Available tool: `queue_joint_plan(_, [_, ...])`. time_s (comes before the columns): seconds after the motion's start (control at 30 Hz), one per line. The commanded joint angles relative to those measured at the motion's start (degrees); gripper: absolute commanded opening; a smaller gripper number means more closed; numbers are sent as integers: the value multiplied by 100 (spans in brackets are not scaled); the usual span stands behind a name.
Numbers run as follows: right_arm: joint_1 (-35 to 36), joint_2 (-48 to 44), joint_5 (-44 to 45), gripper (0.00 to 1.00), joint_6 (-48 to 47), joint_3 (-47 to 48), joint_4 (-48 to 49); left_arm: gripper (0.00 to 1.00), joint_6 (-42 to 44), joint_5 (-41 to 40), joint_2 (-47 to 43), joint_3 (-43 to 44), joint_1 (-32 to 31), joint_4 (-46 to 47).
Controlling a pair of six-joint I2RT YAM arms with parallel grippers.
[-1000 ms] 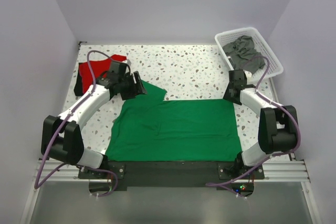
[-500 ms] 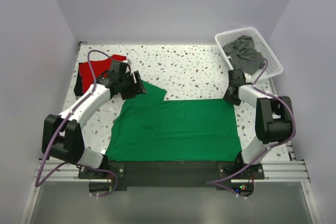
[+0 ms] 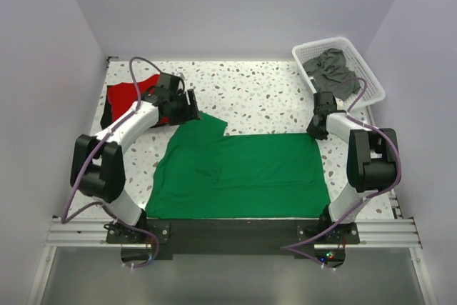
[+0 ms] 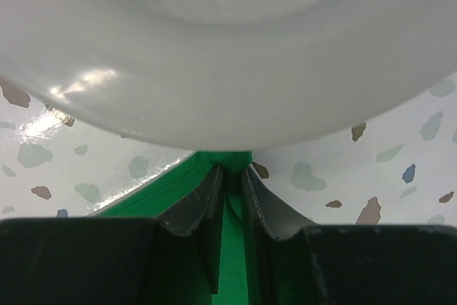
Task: Fold and stack the t-shirts
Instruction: Fold the tshirt
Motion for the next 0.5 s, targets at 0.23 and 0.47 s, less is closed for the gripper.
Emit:
queue_joint_plan(0.23, [-35,-138,42,17,-214,-48,-406,61,1126,-1225,1918,2005,19,33])
queue_joint_plan(0.47, [-35,-173,16,17,-258,57,-494,50,1311,-1366,2675,2551,45,-19])
